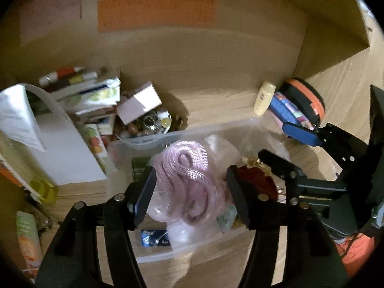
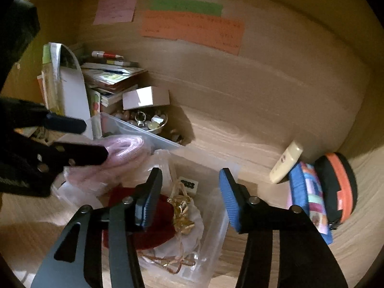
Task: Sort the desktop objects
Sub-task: 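Open both tools to drop the rope bag and grey block into the box, then grasp the small black charm with the left tool while the right tool grasps the white seashell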
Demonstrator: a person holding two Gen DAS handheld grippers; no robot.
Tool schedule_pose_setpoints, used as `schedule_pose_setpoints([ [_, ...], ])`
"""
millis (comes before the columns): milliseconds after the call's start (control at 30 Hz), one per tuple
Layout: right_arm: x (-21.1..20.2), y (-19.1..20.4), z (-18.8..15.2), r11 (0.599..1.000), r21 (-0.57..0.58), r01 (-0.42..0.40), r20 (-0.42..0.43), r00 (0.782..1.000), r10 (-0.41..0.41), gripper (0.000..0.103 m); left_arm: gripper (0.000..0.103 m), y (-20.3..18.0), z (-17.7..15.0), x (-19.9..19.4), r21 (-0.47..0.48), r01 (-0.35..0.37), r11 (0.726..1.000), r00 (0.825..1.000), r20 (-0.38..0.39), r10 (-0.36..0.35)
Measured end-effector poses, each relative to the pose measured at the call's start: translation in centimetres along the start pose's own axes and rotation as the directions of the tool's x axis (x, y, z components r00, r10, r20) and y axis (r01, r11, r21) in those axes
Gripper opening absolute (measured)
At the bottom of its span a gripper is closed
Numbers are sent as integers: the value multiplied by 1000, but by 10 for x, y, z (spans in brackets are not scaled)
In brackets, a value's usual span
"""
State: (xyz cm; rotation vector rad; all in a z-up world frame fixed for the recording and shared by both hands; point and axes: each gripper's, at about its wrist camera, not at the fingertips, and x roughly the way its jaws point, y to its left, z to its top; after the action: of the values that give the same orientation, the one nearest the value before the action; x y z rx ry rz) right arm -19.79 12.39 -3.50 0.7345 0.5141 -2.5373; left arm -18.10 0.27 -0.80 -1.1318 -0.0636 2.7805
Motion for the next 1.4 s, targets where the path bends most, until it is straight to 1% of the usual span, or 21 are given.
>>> schedule_pose_setpoints([
  [33,-5,2,1,1000,-5,8,4,1000,-8,55,68,1,-1,-9,-4,-3,1000,1000,17,3],
  [67,-9,4,2,1000,-7,16,10,1000,-16,59,76,2,-2,-15,-6,-8,1000,1000,30,8],
  [100,-15,4,2,1000,-8,23,18,1000,-23,65,78,4,-4,-23,-6,-15,1000,999,46,16],
  [133,-23,6,2,999,-7,31,32,999,-31,69,78,7,-6,-33,-7,-32,999,997,66,32],
  [200,-34,10,2,999,-4,38,53,998,-38,71,78,13,-11,-46,-15,-64,998,994,89,65],
  [333,-57,20,-1,999,12,32,73,997,-33,78,78,40,-24,-73,-52,-130,990,985,109,135],
  [400,-68,28,-4,1000,13,25,77,997,-26,79,78,56,-32,-84,-73,-148,986,981,113,156],
  [467,-77,34,-9,1000,20,-2,79,997,1,79,78,73,-42,-89,-94,-176,980,978,100,185],
  [567,-86,45,-20,999,30,-35,65,997,33,79,78,93,-64,-85,-114,-219,969,973,52,226],
  [733,-92,63,-49,995,45,-90,7,996,90,79,78,107,-97,-66,-121,-242,963,970,-33,239],
  [867,-88,76,-73,994,40,-103,-53,993,105,79,78,106,-119,-48,-103,-242,965,968,-88,233],
  [933,-88,83,-86,991,44,-127,-80,988,130,79,73,102,-126,-38,-82,-243,967,966,-106,234],
  [1000,-89,90,-99,984,55,-172,-109,978,177,78,55,96,-132,-28,-53,-252,966,961,-127,244],
  [1067,-90,96,-111,977,53,-206,-132,969,211,77,50,96,-135,-17,-47,-229,972,963,-155,219],
  [1167,-93,104,-125,976,38,-215,-149,965,218,77,50,93,-137,-9,-41,-217,975,964,-167,207],
  [1267,-98,109,-133,971,41,-236,-145,960,239,77,50,92,-138,-3,-51,-195,979,967,-174,184],
  [1367,-97,112,-139,966,51,-255,-157,953,259,69,50,95,-135,2,-72,-179,981,969,-186,163],
  [1400,-97,113,-141,965,50,-259,-163,951,264,64,48,96,-134,4,-75,-180,981,969,-188,163],
])
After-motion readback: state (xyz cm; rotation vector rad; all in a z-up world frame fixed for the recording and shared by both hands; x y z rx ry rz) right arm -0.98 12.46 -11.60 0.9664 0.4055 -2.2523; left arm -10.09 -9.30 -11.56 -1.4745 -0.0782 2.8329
